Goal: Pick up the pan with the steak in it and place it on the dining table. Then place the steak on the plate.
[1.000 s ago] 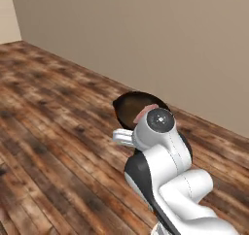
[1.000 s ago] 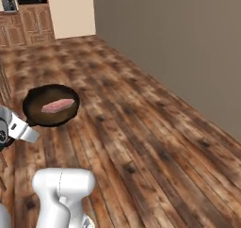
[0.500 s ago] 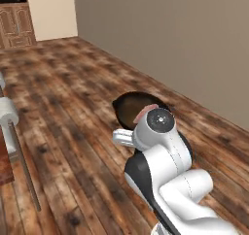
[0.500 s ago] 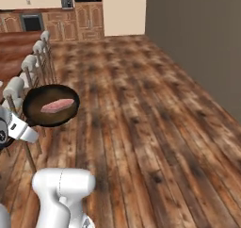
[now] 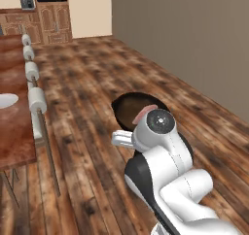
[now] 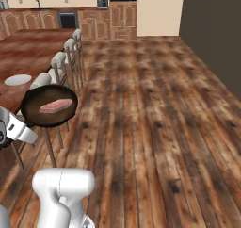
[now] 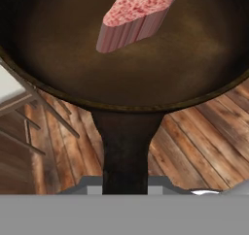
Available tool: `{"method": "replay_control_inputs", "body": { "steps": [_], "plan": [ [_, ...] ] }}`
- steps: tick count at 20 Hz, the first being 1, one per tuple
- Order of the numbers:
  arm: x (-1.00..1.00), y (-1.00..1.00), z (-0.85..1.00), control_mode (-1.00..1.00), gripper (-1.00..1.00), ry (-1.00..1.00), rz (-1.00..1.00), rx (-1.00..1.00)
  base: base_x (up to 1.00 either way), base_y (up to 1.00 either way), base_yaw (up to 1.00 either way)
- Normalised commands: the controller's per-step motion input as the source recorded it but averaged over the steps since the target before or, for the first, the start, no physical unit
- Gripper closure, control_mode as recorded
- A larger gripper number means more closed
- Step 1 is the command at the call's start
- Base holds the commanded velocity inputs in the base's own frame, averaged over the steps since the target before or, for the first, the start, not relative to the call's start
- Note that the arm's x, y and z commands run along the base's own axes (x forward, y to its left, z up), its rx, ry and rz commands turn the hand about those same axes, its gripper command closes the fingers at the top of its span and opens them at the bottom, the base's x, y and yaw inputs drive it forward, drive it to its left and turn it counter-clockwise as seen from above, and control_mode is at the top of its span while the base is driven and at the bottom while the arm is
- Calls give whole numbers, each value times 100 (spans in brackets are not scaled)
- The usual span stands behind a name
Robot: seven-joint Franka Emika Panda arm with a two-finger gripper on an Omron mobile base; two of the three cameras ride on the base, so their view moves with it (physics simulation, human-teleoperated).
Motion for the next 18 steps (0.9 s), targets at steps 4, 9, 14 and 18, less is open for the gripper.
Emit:
{"method": "replay_control_inputs", "body": {
  "steps": [4, 9, 14, 18],
  "plan": [
    [0, 0, 0, 100, 100, 0, 0, 0, 51, -4, 1],
    [0, 0, 0, 100, 100, 0, 0, 0, 91, -10, 0],
    [0, 0, 0, 100, 100, 0, 0, 0, 100, -9, 0],
    [0, 0, 0, 100, 100, 0, 0, 0, 100, -8, 0]
  ]
}}
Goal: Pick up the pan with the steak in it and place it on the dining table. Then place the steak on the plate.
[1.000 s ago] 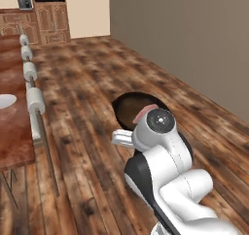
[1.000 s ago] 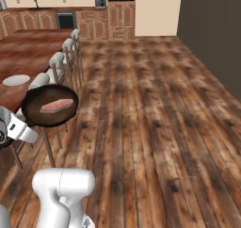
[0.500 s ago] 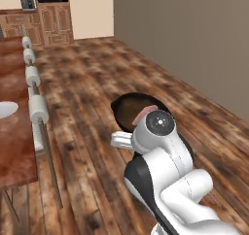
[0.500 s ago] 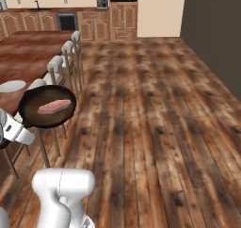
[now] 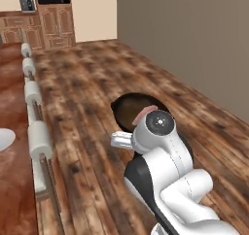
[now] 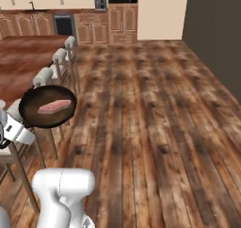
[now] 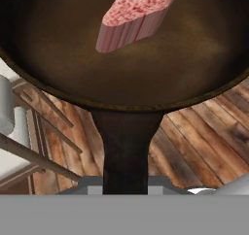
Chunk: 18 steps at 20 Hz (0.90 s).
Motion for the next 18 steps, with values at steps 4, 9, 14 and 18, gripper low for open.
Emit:
{"method": "replay_control_inputs", "body": {
  "steps": [4, 9, 14, 18],
  "plan": [
    [0, 0, 0, 100, 100, 0, 0, 0, 100, -9, 0],
    [0, 0, 0, 100, 100, 0, 0, 0, 100, -12, 0],
    [0, 0, 0, 100, 100, 0, 0, 0, 100, -9, 0],
    [0, 0, 0, 100, 100, 0, 0, 0, 100, -13, 0]
  ]
}}
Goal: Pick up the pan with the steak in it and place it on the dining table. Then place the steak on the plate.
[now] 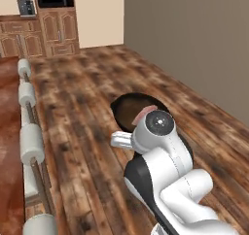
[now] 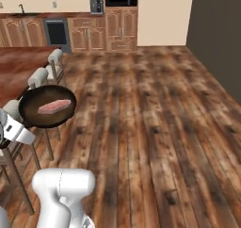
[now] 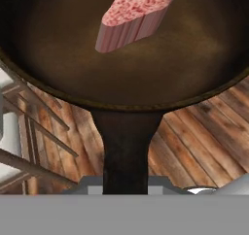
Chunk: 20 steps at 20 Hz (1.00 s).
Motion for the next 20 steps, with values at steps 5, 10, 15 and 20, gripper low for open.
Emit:
{"method": "replay_control_inputs", "body": {
  "steps": [5, 10, 15, 20],
  "plan": [
    [0, 0, 0, 100, 100, 0, 0, 0, 98, -22, 2],
    [0, 0, 0, 100, 100, 0, 0, 0, 36, -18, 20],
    [0, 0, 0, 100, 100, 0, 0, 0, 1, -1, 38],
    [0, 0, 0, 100, 100, 0, 0, 0, 0, 0, 42]
  ]
}}
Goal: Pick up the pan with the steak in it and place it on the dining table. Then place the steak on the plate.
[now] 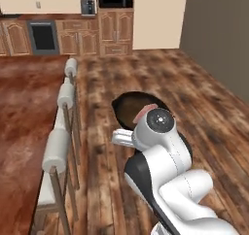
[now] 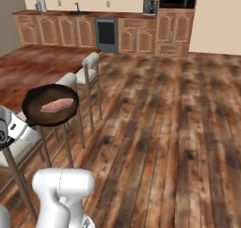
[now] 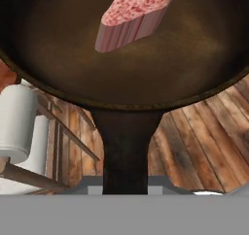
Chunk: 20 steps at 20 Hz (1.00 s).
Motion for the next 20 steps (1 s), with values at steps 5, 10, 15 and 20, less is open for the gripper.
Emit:
{"method": "replay_control_inputs", "body": {
  "steps": [5, 10, 15, 20],
  "plan": [
    [0, 0, 0, 100, 100, 0, 0, 0, 0, 0, 42],
    [0, 0, 0, 100, 100, 0, 0, 0, 0, 0, 42],
    [0, 0, 0, 100, 100, 0, 0, 0, 0, 0, 42],
    [0, 0, 0, 100, 100, 0, 0, 0, 0, 0, 43]
  ]
}}
